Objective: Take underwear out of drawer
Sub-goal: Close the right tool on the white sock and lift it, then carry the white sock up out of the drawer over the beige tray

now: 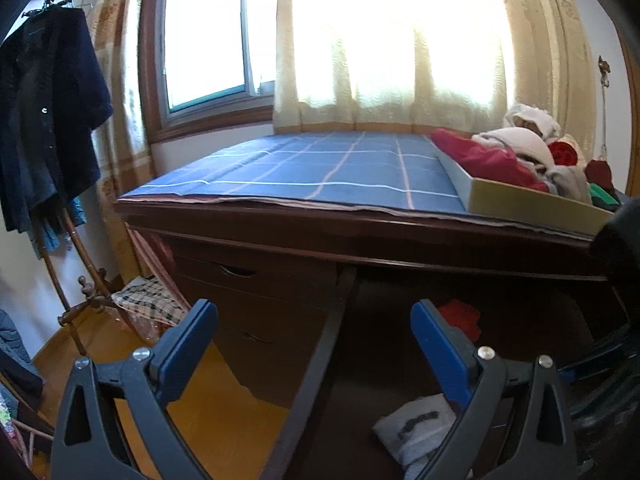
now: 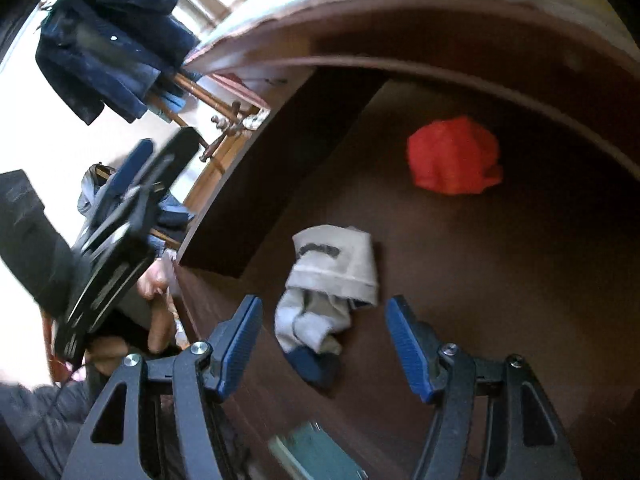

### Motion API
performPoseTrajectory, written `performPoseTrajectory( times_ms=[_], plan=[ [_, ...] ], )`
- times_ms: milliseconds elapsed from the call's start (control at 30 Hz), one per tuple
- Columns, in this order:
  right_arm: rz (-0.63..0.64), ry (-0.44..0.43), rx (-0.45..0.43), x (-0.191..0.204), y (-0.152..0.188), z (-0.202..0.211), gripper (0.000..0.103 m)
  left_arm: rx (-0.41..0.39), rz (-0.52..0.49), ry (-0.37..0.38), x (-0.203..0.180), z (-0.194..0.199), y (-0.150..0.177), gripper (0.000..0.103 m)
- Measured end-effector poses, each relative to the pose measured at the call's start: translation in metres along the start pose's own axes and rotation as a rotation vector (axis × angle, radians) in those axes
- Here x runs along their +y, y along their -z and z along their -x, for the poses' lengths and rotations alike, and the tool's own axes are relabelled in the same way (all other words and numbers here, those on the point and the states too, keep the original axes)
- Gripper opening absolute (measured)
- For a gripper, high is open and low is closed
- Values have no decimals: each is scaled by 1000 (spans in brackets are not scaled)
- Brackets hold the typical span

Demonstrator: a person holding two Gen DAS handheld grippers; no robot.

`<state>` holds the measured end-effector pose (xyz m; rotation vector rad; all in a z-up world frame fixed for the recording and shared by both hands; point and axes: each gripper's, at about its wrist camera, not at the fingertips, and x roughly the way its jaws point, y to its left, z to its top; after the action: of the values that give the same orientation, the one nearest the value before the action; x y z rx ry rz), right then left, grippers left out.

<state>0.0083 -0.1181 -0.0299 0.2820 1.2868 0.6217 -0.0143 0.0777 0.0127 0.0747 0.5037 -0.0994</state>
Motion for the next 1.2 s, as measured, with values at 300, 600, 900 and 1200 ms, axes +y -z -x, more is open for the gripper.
performPoseTrajectory(
  times_ms=[300,600,900,1200],
  plan=[
    [32,71,222,11,-28,-76,67,-18,40,-48,17,5,1,99],
    [184,197,257,38,-34,-94,67,-16,73,-75,29,4,4,99],
    [218,263,248,37,-30,-90,29,-26,67,-47,20,10,3,99],
    [51,167,2,1,-11,-2,25,-14,24,22,-5,11,4,99]
  ],
)
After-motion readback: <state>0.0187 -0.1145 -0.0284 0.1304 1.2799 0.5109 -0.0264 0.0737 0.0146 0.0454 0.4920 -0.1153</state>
